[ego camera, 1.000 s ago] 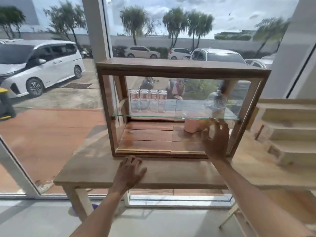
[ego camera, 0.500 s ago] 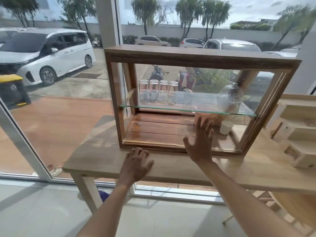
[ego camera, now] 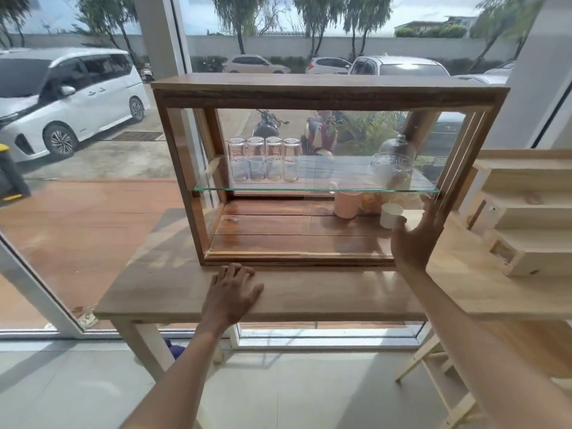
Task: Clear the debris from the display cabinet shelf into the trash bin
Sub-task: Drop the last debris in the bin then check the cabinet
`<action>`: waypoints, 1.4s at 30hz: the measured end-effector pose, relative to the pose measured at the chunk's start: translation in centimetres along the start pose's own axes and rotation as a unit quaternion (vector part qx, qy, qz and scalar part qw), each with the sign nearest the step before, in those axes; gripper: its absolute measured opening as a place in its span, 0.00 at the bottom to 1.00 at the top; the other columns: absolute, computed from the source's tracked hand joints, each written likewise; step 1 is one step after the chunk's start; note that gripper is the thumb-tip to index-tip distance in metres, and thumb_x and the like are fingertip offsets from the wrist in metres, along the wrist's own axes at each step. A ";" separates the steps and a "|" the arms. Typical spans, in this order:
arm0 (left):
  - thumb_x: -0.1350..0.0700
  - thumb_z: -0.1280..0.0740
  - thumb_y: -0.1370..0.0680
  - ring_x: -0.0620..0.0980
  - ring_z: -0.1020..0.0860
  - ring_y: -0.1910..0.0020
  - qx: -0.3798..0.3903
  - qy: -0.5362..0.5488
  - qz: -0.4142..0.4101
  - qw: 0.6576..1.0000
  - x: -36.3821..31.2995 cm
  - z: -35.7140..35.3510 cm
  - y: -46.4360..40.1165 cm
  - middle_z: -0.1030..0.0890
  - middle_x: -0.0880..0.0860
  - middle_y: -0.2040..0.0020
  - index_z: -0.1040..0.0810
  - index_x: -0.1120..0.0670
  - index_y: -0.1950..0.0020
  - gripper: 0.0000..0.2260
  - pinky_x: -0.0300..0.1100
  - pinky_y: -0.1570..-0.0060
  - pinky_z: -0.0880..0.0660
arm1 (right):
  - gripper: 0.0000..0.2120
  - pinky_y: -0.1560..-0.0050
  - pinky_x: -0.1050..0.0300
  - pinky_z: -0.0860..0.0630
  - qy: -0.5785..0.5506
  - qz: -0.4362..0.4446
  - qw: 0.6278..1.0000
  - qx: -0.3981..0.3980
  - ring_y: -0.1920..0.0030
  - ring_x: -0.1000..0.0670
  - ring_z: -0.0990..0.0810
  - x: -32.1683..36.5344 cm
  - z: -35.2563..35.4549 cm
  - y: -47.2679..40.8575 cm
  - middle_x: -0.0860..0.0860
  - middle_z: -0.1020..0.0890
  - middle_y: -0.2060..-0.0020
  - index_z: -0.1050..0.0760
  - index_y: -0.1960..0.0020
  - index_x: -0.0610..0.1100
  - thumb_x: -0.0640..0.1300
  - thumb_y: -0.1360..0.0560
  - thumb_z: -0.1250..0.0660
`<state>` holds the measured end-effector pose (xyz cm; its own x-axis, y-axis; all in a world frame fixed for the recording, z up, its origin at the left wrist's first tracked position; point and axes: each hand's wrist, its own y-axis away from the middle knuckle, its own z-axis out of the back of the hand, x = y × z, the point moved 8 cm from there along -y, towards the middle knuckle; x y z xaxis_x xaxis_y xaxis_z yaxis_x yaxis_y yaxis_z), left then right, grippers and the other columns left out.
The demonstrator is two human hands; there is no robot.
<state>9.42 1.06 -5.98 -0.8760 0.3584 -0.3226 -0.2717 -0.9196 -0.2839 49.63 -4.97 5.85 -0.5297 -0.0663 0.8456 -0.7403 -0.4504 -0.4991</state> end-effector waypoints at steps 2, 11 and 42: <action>0.35 0.42 0.25 0.50 0.30 0.39 0.003 0.002 -0.002 1.000 -0.2 0.0 -0.1 0.27 0.47 0.39 0.27 0.45 0.38 0.22 0.49 0.39 0.33 | 0.31 0.28 0.48 0.32 -0.030 -0.060 0.998 -0.012 0.30 0.46 0.31 -1.1 1.0 -1.2 0.43 0.32 0.31 0.35 0.25 0.50 0.43 0.29 0.37; 0.35 0.42 0.25 0.49 0.32 0.39 0.005 -0.003 -0.001 1.000 -0.4 0.2 -0.3 0.27 0.47 0.40 0.27 0.46 0.38 0.22 0.49 0.40 0.33 | 0.37 0.26 0.48 0.33 -0.083 -0.100 0.992 -0.005 0.29 0.50 0.30 -1.5 0.2 -0.6 0.46 0.31 0.30 0.38 0.23 0.49 0.50 0.31 0.35; 0.36 0.41 0.24 0.49 0.30 0.36 -0.012 0.003 0.002 1.000 -0.4 0.3 0.4 0.26 0.49 0.37 0.25 0.48 0.37 0.23 0.48 0.37 0.33 | 0.39 0.27 0.46 0.35 -0.063 -0.032 0.948 0.310 0.28 0.45 0.33 8.0 -10.2 12.8 0.45 0.34 0.28 0.43 0.20 0.46 0.51 0.28 0.34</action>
